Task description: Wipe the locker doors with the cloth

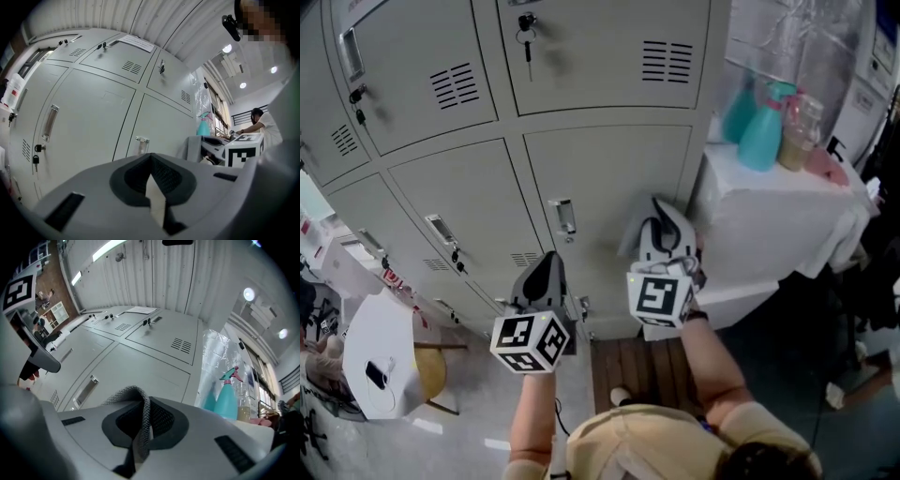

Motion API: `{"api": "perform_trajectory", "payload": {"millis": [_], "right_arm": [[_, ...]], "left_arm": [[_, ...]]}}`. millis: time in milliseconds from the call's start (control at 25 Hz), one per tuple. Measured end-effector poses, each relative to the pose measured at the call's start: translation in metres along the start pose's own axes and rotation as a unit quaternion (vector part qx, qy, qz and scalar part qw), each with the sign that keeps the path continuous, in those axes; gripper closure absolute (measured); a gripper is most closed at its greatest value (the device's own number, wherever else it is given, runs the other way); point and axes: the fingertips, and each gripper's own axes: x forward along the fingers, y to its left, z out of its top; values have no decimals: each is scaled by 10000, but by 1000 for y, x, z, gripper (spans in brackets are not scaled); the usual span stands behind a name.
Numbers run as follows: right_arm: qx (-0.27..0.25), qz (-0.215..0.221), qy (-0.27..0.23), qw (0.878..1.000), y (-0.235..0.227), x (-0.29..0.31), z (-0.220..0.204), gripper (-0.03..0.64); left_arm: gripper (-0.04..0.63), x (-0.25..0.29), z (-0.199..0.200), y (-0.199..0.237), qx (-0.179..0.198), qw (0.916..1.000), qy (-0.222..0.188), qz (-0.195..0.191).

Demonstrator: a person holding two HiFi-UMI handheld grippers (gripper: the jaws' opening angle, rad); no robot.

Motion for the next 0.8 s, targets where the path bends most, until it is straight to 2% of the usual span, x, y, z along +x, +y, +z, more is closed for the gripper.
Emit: {"api": "perform_trajectory", "payload": {"millis": [440,800], "right_arm": [[220,902,-281,9953,86,3,22,611],[288,1495,-412,9875,148,8,30,611]], "left_arm": [[607,-46,0,50,-83,9972,-62,740],[607,-67,0,71,-80,9939,-53,1100]]}}
